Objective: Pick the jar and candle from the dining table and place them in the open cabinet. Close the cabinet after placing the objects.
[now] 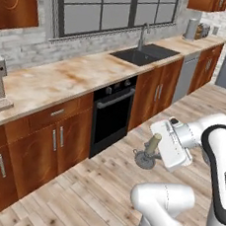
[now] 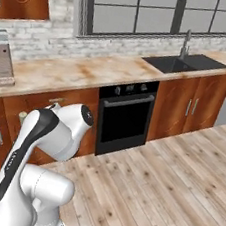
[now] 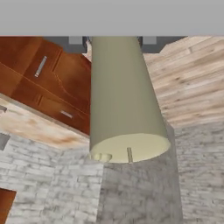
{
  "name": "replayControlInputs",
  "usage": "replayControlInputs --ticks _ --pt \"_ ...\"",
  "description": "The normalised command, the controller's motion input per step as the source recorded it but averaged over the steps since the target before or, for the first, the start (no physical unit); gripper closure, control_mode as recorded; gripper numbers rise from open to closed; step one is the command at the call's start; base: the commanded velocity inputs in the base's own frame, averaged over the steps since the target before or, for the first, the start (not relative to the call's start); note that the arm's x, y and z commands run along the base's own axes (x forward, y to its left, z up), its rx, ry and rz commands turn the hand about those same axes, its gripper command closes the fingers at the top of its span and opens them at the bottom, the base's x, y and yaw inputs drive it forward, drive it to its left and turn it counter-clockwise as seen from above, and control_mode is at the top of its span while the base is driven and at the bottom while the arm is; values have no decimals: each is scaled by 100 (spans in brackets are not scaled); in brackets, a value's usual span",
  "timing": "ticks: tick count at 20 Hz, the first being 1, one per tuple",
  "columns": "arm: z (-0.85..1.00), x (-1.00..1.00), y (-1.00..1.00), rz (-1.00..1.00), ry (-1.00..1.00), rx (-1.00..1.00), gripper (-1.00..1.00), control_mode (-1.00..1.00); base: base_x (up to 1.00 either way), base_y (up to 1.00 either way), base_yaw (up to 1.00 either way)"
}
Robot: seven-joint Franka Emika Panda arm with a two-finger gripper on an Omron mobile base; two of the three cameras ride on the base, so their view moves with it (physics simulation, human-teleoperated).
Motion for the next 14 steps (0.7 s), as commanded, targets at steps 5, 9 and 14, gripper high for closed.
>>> replayControlInputs --ticks 5,9,14 --pt "0 0 0 0 0 0 100 100 54 0 -33" --pt "0 0 0 0 0 0 100 100 55 0 -31" --pt "0 0 0 0 0 0 100 100 57 0 -30"
